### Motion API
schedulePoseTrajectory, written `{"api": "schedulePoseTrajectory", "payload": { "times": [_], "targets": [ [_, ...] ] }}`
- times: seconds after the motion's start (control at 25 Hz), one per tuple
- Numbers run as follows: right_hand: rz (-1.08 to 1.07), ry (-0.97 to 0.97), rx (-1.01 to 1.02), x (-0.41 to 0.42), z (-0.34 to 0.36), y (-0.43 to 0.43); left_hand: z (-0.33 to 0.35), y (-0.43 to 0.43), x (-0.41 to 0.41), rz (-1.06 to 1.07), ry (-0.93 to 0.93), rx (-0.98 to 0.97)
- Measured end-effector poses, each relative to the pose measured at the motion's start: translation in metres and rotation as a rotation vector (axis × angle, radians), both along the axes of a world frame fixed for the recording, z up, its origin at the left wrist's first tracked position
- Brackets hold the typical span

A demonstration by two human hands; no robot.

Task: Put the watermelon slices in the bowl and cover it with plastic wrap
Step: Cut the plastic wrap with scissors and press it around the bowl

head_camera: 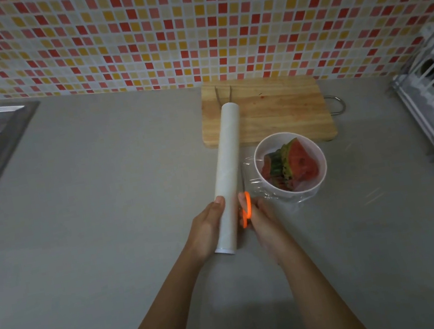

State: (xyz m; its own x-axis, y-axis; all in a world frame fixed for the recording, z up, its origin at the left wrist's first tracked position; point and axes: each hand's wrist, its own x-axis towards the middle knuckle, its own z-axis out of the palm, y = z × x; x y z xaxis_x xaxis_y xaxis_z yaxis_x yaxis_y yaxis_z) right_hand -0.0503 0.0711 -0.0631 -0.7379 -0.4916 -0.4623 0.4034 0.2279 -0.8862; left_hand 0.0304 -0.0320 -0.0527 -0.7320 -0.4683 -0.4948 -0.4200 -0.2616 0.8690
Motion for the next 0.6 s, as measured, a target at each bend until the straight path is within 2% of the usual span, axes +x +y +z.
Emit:
{"api": "schedulePoseTrajectory", "payload": {
  "times": [0.28,0.48,0.6],
  "targets": [
    [-0.055,0.150,-0.051,-0.023,-0.002,-0.023,-0.002,-0.011,0.009,-0.007,-0.010,-0.027],
    [-0.038,0.152,-0.019,-0.031,-0.001,-0.039,0.000,-0.021,0.017,-0.040,0.006,-0.022],
    [-0.035,0.172,-0.073,-0.038,-0.001,-0.048,0.005,-0.028,0.021,-0.055,0.027,0.026]
  ]
}}
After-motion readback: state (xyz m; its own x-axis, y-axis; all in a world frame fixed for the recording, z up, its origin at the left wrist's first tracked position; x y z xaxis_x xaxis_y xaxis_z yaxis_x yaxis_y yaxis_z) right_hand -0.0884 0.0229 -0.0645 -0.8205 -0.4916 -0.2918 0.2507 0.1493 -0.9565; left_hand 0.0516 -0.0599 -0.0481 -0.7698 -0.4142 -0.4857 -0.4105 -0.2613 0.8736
